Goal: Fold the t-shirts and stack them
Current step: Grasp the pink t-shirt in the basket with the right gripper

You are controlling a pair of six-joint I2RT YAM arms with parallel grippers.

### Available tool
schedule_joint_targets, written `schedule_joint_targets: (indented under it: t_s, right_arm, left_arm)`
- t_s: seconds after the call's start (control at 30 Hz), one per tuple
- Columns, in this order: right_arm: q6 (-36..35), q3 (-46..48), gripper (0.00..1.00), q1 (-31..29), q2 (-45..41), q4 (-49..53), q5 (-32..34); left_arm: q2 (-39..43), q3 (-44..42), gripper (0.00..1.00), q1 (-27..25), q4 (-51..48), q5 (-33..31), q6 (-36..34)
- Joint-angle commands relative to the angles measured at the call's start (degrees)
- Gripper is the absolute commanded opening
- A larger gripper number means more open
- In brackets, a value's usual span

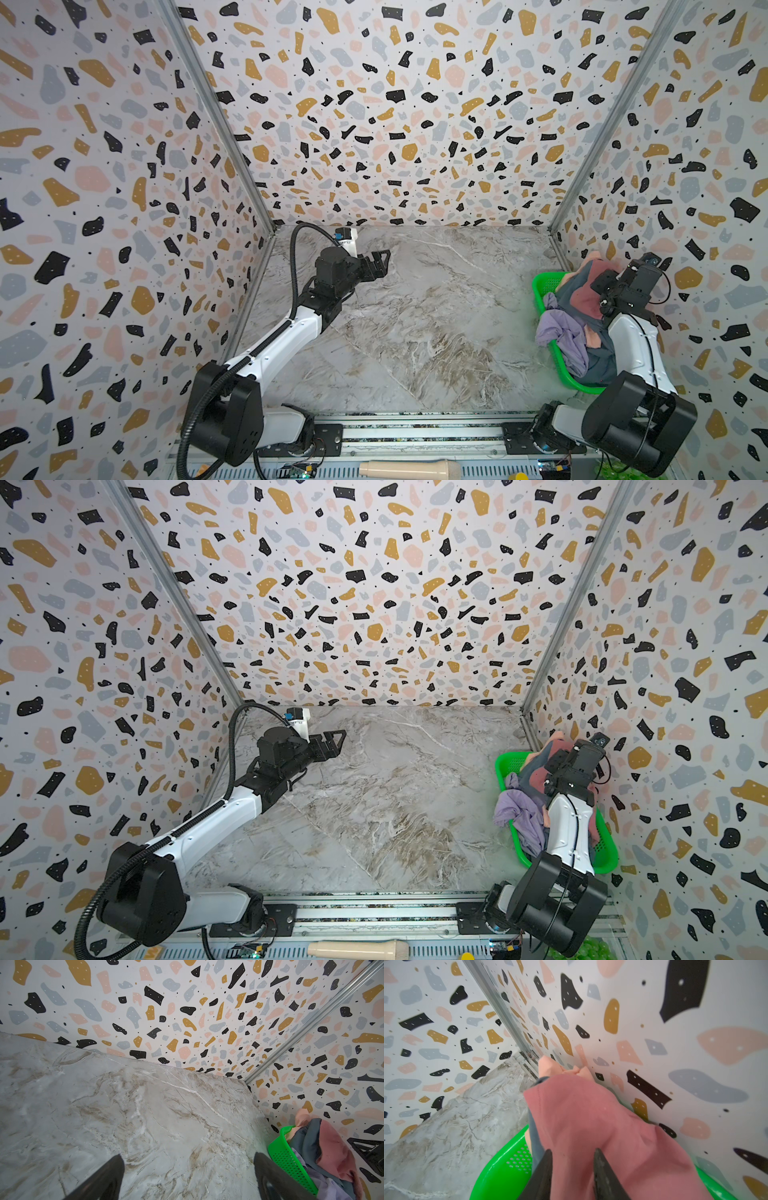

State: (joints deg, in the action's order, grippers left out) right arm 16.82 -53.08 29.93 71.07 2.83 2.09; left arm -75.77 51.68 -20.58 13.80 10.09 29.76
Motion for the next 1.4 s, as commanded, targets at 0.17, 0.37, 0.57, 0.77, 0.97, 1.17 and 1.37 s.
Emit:
schedule_joint_targets:
  t_s: [0.17, 0.37, 0.57, 0.77, 0.97, 1.17, 1.37]
  right_arm:
    - [-0.71, -1.48, 0.13, -0.14, 1.7, 2.33, -0.61]
    - [-1.39, -2.98, 0.52, 0.03, 2.59, 4.49, 6.57]
    - [-3.5, -2.65, 0.61, 0.53, 6.99, 4.12, 0.7]
    - [-2.69, -1.94, 0.24, 0.56, 7.13, 3.35, 0.55]
    - [-2.27, -4.11, 0.0, 0.56, 0.71, 4.29, 1.69]
    - [-2.86, -9.84, 0.0, 0.53, -1.97, 7.47, -0.96]
    - [-2.53, -16.04, 0.0, 0.18, -4.36, 9.29, -5.48]
  left_arm:
    - [0.14, 1.05, 0.97, 0.1, 1.58, -0.18, -0.75]
    - [0.05, 0.88, 0.97, 0.1, 1.73, -0.37, -0.75]
    - [-0.21, 1.16, 0.97, 0.09, 1.66, -0.17, -0.62]
    - [-0.06, 1.05, 0.97, 0.1, 1.41, -0.65, -0.75]
    - [-0.25, 1.14, 0.97, 0.1, 1.05, -1.08, -0.71]
    - [-0.68, 1.54, 0.97, 0.09, 1.23, -0.64, -0.67]
    - [-0.77, 2.32, 0.97, 0.1, 1.29, -0.07, -1.72]
